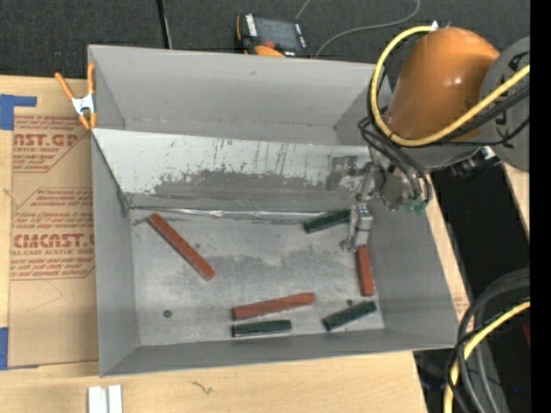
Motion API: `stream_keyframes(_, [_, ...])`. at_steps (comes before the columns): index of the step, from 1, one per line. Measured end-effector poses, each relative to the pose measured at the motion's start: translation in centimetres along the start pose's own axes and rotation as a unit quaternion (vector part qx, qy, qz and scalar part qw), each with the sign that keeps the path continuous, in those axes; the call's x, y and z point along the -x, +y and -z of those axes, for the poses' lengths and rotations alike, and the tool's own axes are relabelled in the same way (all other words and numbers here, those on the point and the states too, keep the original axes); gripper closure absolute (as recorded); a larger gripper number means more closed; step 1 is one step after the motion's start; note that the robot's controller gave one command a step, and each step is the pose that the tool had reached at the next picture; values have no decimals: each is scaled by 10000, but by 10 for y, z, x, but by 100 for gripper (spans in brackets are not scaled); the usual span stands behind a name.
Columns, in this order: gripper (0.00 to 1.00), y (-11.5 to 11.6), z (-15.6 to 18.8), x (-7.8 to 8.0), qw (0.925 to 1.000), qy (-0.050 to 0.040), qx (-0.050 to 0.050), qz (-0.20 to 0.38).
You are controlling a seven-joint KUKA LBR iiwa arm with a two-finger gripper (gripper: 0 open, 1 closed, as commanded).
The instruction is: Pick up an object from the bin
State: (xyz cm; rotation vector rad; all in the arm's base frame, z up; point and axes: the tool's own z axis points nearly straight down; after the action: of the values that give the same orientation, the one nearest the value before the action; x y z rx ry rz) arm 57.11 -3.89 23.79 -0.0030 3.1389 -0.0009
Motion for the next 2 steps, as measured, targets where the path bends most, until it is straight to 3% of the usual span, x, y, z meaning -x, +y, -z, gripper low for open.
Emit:
stream_keyframes(1, [0, 17, -95, -76, 9979, 65, 8, -651])
stream_keyframes(2, [0, 27, -170, -88, 10000, 8, 6, -76])
